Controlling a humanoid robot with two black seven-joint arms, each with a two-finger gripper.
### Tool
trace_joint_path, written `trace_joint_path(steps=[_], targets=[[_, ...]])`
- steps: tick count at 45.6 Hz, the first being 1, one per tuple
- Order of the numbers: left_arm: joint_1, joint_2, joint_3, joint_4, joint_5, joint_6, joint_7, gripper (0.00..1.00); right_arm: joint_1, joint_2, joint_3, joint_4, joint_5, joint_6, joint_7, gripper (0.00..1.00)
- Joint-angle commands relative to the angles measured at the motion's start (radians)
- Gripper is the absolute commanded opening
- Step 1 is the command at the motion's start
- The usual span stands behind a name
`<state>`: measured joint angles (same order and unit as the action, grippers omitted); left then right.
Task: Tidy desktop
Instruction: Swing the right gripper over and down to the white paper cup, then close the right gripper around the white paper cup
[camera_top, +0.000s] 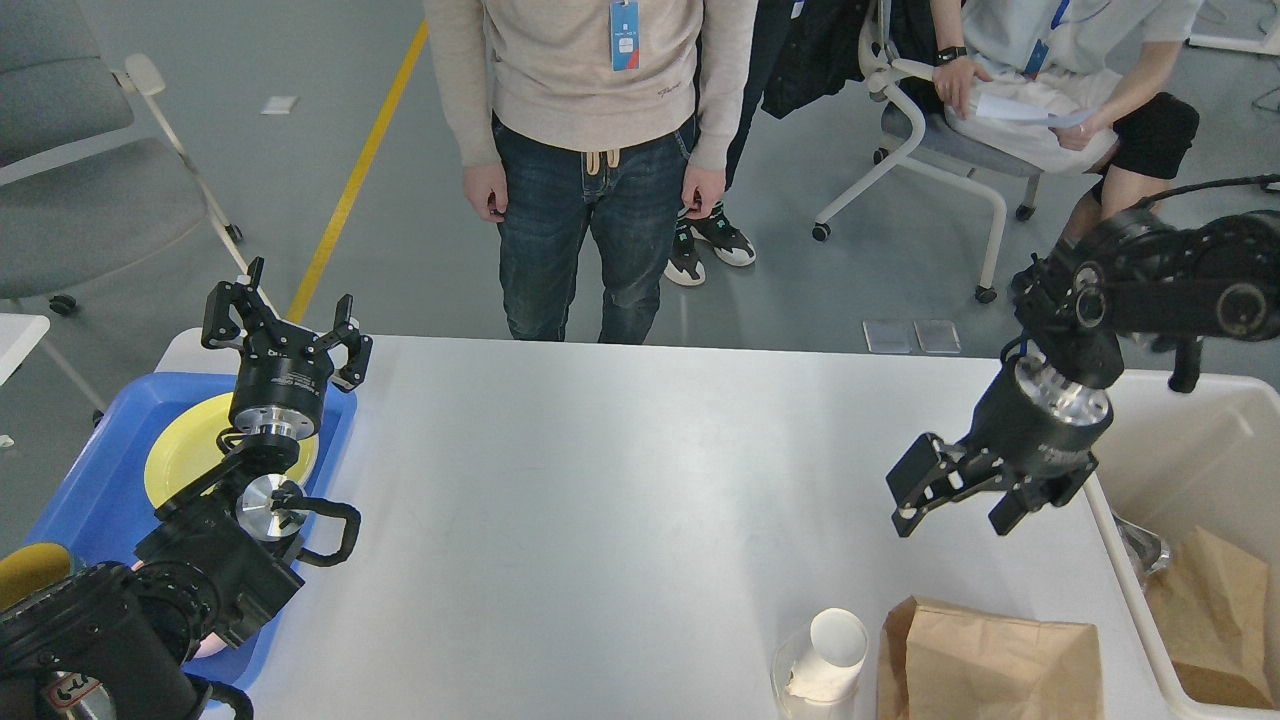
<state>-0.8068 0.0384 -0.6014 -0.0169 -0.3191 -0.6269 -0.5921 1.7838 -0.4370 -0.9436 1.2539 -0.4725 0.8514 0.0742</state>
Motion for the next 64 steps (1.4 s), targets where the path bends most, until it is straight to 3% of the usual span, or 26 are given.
trace_joint_path(steps=[1, 20, 64], targets=[[0.000, 0.000, 0.000, 0.000, 0.000, 0.000, 0.000, 0.97, -0.098, 0.020, 0.091, -0.010, -0.005, -0.009, -0.002, 1.00], [0.000, 0.000, 0.000, 0.000, 0.000, 0.000, 0.000, 0.97, -0.284, 0.124, 0.131, -0.163, -0.014, -0.049, -0.004, 0.99], [0.000, 0.000, 0.000, 0.000, 0.000, 0.000, 0.000, 0.97, -0.359, 0.185, 0.178, -0.148, -0.011, -0.040, -0.021, 0.99]])
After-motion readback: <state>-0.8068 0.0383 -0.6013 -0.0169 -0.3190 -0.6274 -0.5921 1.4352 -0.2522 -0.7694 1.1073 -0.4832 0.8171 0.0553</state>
